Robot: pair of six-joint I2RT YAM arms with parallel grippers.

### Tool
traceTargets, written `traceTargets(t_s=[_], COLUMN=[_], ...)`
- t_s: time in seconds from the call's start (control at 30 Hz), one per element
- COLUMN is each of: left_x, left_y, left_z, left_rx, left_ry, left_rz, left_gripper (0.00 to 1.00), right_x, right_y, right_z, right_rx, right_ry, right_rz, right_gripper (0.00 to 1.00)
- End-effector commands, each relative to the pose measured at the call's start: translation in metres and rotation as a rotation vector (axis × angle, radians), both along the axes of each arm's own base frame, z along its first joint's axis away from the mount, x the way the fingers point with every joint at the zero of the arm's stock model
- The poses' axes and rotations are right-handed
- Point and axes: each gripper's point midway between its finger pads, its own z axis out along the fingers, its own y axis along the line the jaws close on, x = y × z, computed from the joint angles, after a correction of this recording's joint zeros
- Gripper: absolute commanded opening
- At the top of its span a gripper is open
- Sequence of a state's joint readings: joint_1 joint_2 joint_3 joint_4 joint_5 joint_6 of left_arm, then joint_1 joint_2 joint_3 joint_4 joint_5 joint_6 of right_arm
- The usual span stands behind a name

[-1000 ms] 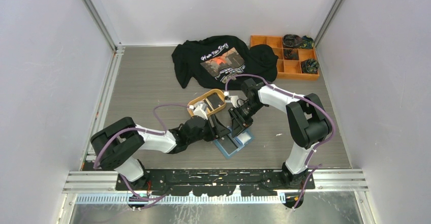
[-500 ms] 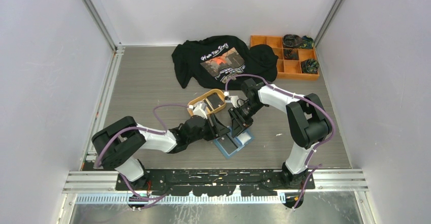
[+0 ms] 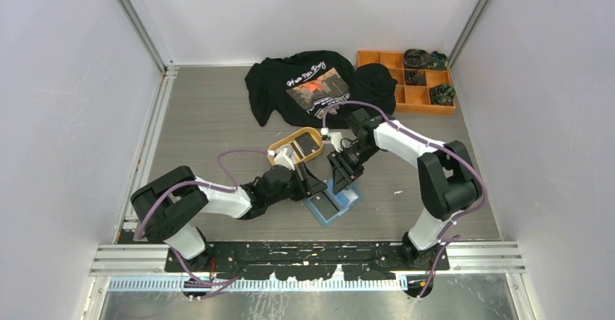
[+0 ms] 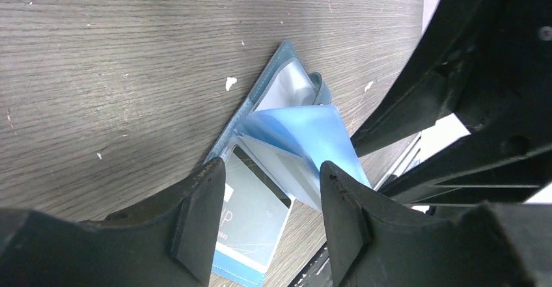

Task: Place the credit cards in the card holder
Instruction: Turn over the card slot in the card holder.

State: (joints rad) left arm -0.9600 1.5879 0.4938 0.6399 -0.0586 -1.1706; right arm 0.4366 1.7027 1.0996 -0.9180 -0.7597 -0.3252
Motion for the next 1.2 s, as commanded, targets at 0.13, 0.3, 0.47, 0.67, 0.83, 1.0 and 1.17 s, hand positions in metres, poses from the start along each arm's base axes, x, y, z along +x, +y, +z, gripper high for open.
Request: traceTargets(t_s=[0.13,0.3,0.47,0.67,0.83,1.0,1.17], left_x=[0.003,0.002,0.002,0.002,0.001,0.001,0.001], left_y=[-0.002,-0.003,-0.004,-0.006,-0.007,-0.007,-0.006], left_z=[0.006,0.006,0.005,0.004,0.004,0.005,0.006], left_rx=[-0.03,-0.031,-0.033,-0.038,-0.04,-0.041,-0.042], left_ry=[-0.027,-0.028,-0.024,-0.022,-0.021,-0.023,-0.025], left_rz=[-0.004,-0.01,-0.017,-0.022,-0.025,-0.026,-0.027], left_gripper=[0.55,0.55,0.55,0.55,0.55,0.55,0.56], right_x=[0.0,-0.01,-0.023,-0.014,-0.006,-0.001,0.005], right_y=[-0.009,-0.016,-0.021,-0.027,-0.023,-0.016,-0.017], right_z=[0.016,0.023,0.024,0.008,-0.006,-0.015,-0.014], right_rx=[0.079,0.184,0.285,0.21,0.132,0.063,0.032], right_ry=[-0.233,-0.497,-0.77,-0.819,-0.847,-0.875,-0.896], right_rz=[0.121,0.269,0.419,0.428,0.448,0.473,0.459], right_gripper=[0.51,0.62,0.87,0.93,0.93,0.92,0.87])
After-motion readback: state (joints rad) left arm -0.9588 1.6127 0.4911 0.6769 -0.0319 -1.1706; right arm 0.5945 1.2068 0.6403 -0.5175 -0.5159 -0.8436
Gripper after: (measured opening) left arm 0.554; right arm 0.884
